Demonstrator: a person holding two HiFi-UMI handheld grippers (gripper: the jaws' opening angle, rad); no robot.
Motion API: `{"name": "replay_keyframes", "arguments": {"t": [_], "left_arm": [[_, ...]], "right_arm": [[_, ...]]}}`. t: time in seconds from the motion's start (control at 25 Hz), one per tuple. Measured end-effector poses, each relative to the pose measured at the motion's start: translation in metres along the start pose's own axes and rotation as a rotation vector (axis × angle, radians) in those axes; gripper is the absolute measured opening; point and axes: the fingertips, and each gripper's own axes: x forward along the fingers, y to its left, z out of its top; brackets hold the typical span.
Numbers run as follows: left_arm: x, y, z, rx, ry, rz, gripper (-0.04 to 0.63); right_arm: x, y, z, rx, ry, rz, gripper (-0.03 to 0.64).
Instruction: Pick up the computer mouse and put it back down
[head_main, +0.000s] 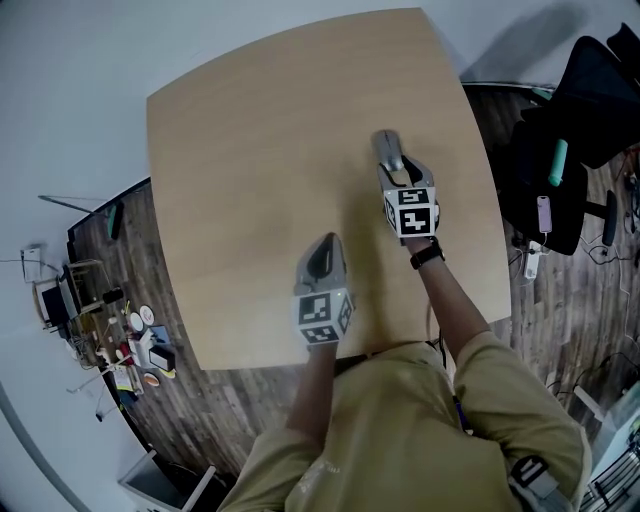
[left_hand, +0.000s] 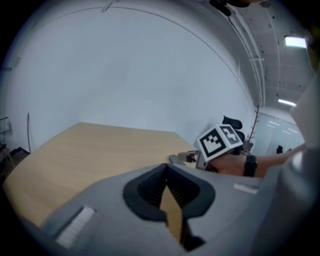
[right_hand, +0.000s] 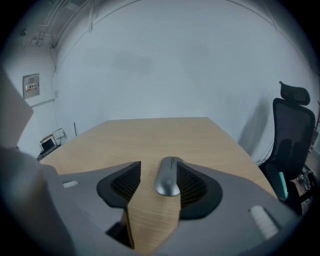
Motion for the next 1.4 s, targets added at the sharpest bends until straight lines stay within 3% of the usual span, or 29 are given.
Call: {"name": "replay_keyframes", "arguments": {"t": [0.36,0.56,0.6,0.76,1.12,1.4], "left_arm": [[0.025,0.004,-0.023,-0.017,0.059,-0.008,0.002],[0.023,0.007,-0.026,-0.02,0.057,-0.015,0.002],[0.021,0.009,-0.025,-0.016,0.054,-0.017,0.002],[0.011,0.02,-0.017,-0.019,0.026,-0.025,0.002],[-0.023,0.051,0.024,0.036,-0.03,-0.091,0.002],[-0.063,0.065,0.08,0.059,-0.135,-0.13,0.002]], "right_arm": [[0.08,-0.03,-0.032,0.048,0.139,-0.044,0.379],[0.089,-0.037,-0.036,0.026,0.161,-0.076,0.353],[0.089,-0.036,-0.035,0.023,0.162,-0.075,0.314],[0.085,-0.03,-0.038,0.038,0.165,-0.044,0.309],[-0.006,0.015,-0.002,0.072,-0.013,-0.077,0.307],[-0.109,0.076,0.07,0.078,-0.254,-0.093,0.307]]}}
